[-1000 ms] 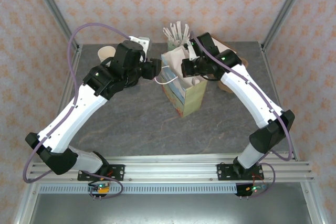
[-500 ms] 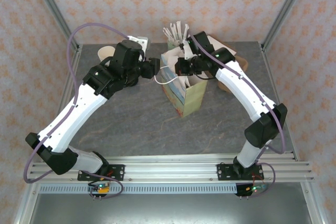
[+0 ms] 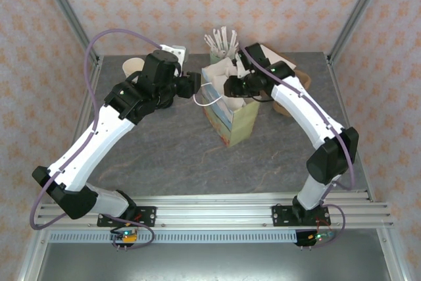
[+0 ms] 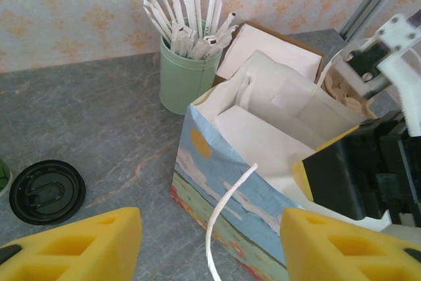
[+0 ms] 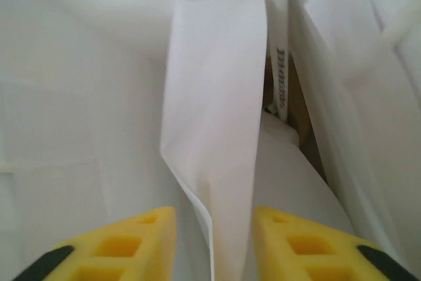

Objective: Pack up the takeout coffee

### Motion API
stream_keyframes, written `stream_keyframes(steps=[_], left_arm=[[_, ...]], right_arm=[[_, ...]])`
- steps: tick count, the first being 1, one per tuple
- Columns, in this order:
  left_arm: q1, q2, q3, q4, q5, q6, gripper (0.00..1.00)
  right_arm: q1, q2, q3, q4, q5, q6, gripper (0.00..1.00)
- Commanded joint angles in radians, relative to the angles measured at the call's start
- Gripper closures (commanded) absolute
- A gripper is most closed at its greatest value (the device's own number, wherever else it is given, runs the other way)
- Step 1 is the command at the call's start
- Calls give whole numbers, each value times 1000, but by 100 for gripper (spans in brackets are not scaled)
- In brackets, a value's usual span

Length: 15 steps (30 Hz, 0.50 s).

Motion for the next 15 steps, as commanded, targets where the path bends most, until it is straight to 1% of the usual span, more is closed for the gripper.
stream_keyframes(steps=[1, 7, 9, 12, 15], left_arm=[[13, -24, -22, 26, -13, -8, 41], [28, -46, -43, 29, -26, -4, 40], [46, -69, -73, 45, -34, -13, 38], [85, -122, -147, 88, -57, -30, 35], [146, -209, -276, 156, -93, -61, 30]], right_arm=[[4, -48, 78, -18, 34, -20, 58], [3, -100, 133, -69, 156, -66, 52], [1, -146, 130, -65, 188, -81, 49], [-2, -252, 85, -20, 270, -101, 43], [-18, -388, -34, 61, 420, -123, 34]])
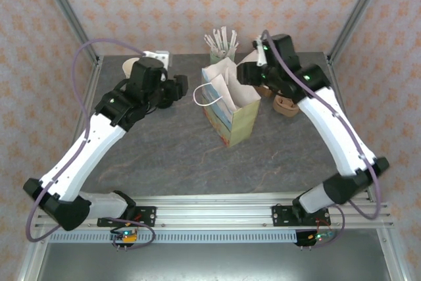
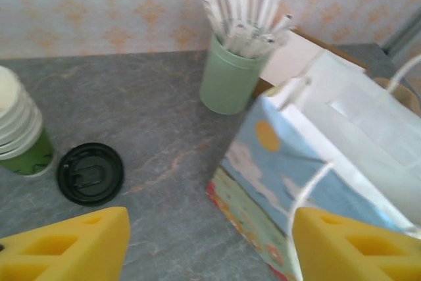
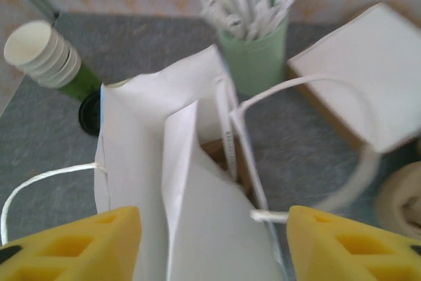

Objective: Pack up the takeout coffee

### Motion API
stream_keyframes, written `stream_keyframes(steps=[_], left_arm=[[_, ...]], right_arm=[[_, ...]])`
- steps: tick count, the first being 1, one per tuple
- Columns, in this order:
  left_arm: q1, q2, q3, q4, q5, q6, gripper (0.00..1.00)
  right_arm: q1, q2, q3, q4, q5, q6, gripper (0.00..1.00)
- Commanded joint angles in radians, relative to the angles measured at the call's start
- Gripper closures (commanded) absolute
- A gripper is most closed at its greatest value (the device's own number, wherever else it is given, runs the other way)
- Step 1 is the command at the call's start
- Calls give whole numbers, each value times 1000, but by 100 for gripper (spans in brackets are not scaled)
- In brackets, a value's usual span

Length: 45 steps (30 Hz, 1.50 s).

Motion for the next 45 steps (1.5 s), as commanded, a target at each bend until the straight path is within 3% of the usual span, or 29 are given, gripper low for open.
stream_keyframes(steps=[1, 5, 8, 12, 16, 19, 22, 29, 32, 34, 37, 42, 45], left_arm=[[67, -108, -129, 103, -78, -48, 27], [138, -215, -335, 207, -202, -43, 9], [170, -257, -465, 279, -316, -13, 0], [191, -266, -615, 406, -471, 22, 0], [208, -230, -760, 624, -581, 138, 0], [220, -189, -877, 834, -532, 264, 0], [236, -121, -947, 963, -461, 268, 0], [278, 69, -1041, 1274, -313, 351, 0], [304, 94, -1051, 1323, -245, 372, 0], [328, 117, -1101, 1440, -199, 376, 0], [373, 187, -1114, 1511, -166, 333, 0], [447, 248, -1036, 1423, -36, 300, 0], [446, 243, -1030, 1401, -38, 299, 0]], right_arm=[[-26, -170, -117, 84, 252, -42, 29], [-90, -324, -372, 201, 483, -41, 9], [-164, -392, -576, 301, 590, -8, 0], [-251, -420, -821, 463, 637, 52, 1], [-268, -420, -1086, 769, 677, -2, 1], [-270, -411, -1254, 1010, 644, -58, 1], [-270, -360, -1373, 1233, 603, -86, 1], [-291, -143, -1447, 1583, 479, -182, 1], [-314, -72, -1435, 1673, 407, -207, 1], [-332, -13, -1437, 1730, 351, -223, 1], [-381, -17, -1436, 1709, 263, -191, 1], [-426, 76, -1458, 1834, 178, -173, 1], [-449, 80, -1400, 1724, 174, -142, 1]])
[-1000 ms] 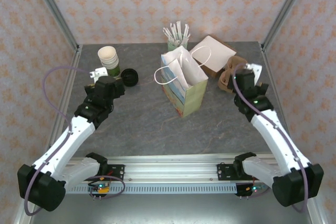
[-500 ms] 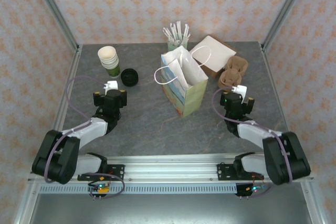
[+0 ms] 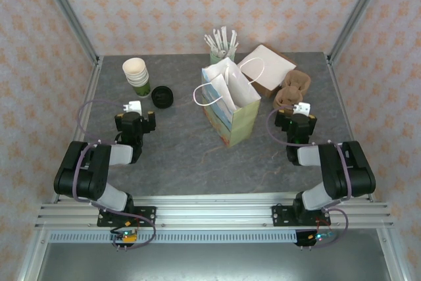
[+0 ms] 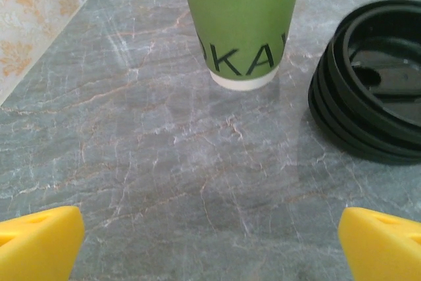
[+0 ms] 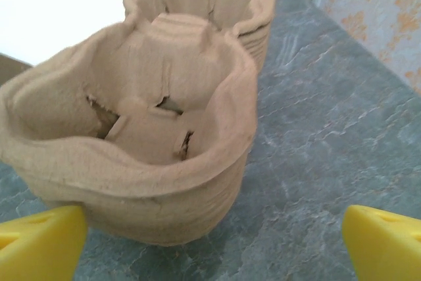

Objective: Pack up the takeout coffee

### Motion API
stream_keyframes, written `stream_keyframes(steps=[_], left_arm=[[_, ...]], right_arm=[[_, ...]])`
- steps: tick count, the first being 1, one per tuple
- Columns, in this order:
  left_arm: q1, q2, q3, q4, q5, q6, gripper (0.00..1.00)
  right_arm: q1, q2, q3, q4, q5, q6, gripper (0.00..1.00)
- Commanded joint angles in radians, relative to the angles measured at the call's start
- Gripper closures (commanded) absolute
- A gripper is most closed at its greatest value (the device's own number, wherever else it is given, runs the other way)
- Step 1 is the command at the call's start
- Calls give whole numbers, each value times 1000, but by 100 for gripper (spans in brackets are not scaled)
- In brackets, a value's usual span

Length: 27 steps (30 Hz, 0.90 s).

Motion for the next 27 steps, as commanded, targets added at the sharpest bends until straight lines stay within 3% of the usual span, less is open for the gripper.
stream_keyframes(steps=[1, 27], left_arm=[[3, -5, 25, 31, 45, -18, 0], [3, -8, 28, 19, 47, -20, 0]], right_arm=[[-22, 13, 50, -24, -23, 57, 1], [-26, 14, 55, -31, -14, 64, 1]])
